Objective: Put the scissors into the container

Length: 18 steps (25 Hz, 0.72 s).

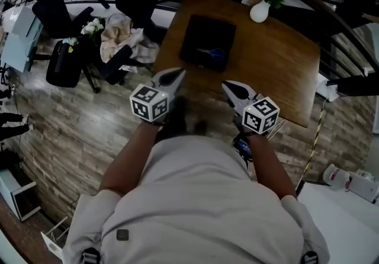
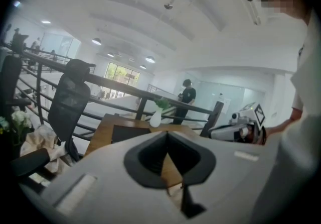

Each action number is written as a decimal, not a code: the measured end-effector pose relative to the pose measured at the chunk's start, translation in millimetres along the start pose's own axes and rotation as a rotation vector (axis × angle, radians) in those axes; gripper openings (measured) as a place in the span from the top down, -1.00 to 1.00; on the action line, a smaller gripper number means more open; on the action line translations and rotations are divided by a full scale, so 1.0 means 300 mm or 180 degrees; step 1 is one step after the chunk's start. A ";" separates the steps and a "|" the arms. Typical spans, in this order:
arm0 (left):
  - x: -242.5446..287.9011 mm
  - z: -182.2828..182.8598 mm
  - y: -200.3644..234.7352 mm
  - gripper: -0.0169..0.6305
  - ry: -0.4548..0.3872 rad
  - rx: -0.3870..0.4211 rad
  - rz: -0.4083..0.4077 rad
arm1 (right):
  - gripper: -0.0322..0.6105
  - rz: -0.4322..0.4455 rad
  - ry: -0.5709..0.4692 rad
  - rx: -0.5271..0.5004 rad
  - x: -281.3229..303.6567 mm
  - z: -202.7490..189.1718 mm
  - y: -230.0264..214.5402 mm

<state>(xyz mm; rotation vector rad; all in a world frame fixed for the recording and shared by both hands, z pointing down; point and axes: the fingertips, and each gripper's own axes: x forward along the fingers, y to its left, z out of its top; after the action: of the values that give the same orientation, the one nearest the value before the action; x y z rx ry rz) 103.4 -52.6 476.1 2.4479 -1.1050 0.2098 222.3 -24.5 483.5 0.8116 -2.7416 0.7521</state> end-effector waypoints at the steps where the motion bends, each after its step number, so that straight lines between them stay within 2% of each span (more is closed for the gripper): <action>1: -0.012 0.005 -0.011 0.94 -0.0010 0.0027 -0.0003 | 0.88 -0.0002 -0.0001 0.0005 -0.009 -0.007 0.010; 5: -0.039 0.028 -0.059 0.93 -0.0048 0.0182 -0.0137 | 0.88 -0.0036 -0.0052 0.0047 -0.033 -0.003 0.032; 12: -0.091 0.067 -0.058 0.94 -0.0132 0.0254 -0.0329 | 0.88 -0.0161 -0.0112 0.0013 -0.033 -0.002 0.100; 18: -0.159 0.054 -0.019 0.94 0.0012 0.0273 -0.0592 | 0.88 -0.0383 -0.0244 0.0098 0.008 0.018 0.187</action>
<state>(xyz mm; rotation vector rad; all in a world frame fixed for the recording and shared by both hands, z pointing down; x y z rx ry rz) 74.9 -24.4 445.0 2.6066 -0.8763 0.2072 189.1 12.0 456.4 1.0218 -2.7238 0.7555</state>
